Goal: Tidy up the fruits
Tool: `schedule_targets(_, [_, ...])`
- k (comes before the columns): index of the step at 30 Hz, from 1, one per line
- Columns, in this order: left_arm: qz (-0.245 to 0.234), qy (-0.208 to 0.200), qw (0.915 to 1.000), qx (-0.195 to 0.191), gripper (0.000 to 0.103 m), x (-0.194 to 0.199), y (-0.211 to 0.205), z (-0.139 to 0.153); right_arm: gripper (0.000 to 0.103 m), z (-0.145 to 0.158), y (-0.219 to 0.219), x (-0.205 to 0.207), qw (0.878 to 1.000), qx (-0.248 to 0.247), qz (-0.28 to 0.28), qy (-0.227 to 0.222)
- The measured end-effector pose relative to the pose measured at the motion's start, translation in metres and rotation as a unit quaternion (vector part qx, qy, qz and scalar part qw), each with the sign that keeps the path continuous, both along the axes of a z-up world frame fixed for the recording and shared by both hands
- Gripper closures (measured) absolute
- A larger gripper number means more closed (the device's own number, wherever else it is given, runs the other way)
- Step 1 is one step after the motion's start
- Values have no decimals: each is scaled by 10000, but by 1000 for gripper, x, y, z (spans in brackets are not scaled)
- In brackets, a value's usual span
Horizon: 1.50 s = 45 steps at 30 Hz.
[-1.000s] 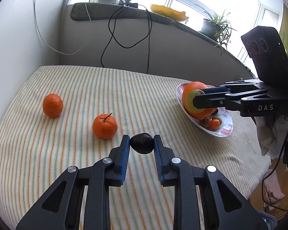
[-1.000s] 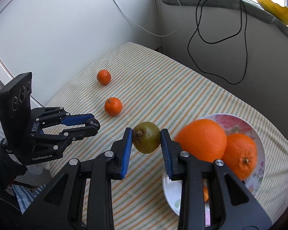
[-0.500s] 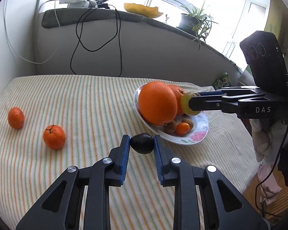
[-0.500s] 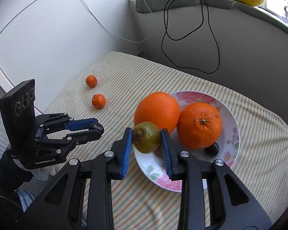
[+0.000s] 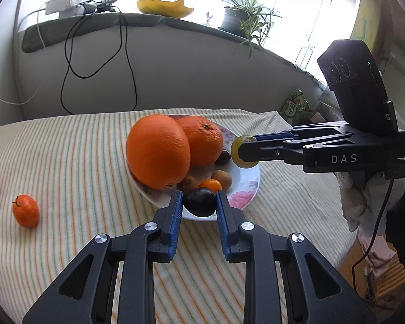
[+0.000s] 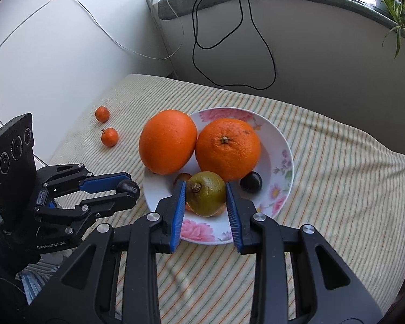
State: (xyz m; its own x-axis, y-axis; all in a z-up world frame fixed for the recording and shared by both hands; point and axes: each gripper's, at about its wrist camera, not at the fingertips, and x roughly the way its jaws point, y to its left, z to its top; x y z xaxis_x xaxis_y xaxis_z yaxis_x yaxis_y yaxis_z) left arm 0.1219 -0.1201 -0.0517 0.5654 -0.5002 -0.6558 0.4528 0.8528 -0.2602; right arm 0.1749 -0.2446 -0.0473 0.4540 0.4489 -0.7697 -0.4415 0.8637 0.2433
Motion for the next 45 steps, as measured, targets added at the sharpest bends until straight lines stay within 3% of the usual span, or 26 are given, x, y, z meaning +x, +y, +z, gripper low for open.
schedule_targets(16, [-258, -23, 9993, 277, 80, 10, -40, -6, 72, -16, -20, 5, 9998, -74, -156, 93])
schedule_targets(42, [-146, -128, 9986, 485, 79, 10, -45, -7, 72, -20, -15, 7, 9998, -136, -137, 108])
schedule_targets(45, [-147, -153, 9986, 493, 71, 10, -46, -7, 72, -19, -15, 7, 9997, -156, -156, 96])
